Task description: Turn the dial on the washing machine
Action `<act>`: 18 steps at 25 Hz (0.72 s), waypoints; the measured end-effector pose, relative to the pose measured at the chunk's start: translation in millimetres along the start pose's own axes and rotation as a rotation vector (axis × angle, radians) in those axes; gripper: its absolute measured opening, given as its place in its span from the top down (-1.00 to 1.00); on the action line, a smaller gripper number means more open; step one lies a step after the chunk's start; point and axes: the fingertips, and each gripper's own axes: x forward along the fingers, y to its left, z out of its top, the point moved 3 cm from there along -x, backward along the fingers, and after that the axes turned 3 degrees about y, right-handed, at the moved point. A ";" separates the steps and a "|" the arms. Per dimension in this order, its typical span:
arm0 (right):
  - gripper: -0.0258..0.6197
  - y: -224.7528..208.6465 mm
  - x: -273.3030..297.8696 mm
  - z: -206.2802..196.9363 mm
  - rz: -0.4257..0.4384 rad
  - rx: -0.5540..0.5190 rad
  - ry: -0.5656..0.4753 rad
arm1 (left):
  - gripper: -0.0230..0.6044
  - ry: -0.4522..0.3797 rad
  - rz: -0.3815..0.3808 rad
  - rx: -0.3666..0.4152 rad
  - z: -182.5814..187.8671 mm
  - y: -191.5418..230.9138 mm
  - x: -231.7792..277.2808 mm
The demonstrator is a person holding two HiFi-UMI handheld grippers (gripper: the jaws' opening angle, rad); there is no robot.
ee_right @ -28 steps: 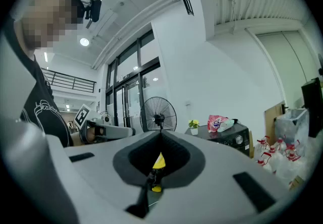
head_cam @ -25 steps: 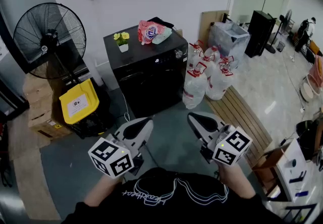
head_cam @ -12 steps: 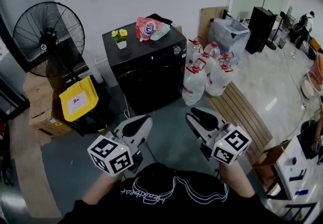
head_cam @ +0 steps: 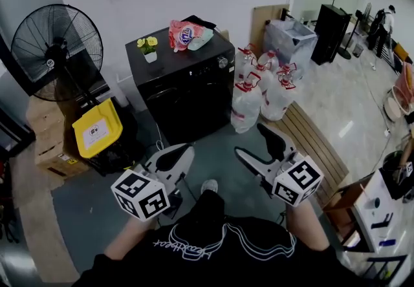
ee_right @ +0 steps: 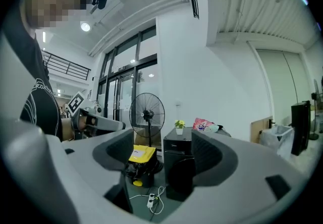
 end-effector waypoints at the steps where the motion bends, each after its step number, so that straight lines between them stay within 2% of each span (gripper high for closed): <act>1: -0.19 -3.1 2.5 0.1 -0.007 -0.004 0.004 | 0.91 0.003 -0.002 -0.004 0.0 3.2 3.2; 10: -0.24 -54.7 43.8 -16.9 -0.051 0.018 0.050 | 0.91 0.029 -0.019 -0.030 4.8 56.3 57.4; 18: -0.26 -141.0 117.3 -33.7 -0.083 0.079 0.076 | 0.91 0.063 0.008 -0.079 12.0 144.5 135.6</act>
